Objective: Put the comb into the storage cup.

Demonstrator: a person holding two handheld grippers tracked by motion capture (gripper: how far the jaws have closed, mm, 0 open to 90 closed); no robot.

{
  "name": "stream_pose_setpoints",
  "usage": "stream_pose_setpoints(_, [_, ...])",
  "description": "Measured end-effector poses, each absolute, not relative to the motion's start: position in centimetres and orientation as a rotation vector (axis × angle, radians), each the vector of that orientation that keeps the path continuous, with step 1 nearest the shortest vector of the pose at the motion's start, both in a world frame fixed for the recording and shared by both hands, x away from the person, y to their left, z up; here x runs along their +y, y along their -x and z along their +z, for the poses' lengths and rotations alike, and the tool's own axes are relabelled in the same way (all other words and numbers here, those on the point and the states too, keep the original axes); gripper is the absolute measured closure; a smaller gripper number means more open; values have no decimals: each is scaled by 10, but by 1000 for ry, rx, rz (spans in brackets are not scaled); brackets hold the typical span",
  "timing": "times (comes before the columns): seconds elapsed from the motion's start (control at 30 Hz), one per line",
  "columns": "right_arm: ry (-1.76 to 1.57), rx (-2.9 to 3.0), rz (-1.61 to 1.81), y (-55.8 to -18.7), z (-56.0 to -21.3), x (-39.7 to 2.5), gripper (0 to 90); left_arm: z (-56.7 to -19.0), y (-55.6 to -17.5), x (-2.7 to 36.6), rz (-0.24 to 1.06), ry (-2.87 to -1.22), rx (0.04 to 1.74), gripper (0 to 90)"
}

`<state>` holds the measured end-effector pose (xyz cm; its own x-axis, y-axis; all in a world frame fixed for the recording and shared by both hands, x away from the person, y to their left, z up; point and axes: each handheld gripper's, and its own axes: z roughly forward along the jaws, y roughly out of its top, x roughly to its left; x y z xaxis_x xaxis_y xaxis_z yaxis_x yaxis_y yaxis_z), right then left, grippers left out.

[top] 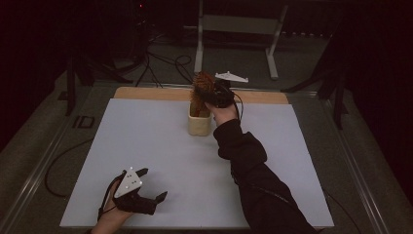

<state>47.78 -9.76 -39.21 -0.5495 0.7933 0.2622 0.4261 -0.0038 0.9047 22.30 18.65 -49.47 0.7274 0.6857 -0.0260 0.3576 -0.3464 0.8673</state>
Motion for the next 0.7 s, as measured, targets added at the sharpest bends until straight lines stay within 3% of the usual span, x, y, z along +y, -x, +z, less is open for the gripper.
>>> stream_pose_setpoints(0.7, [-1316,1955,1587,-480,-404,-116,479,-497,-224,187,421,-1966,804,0])
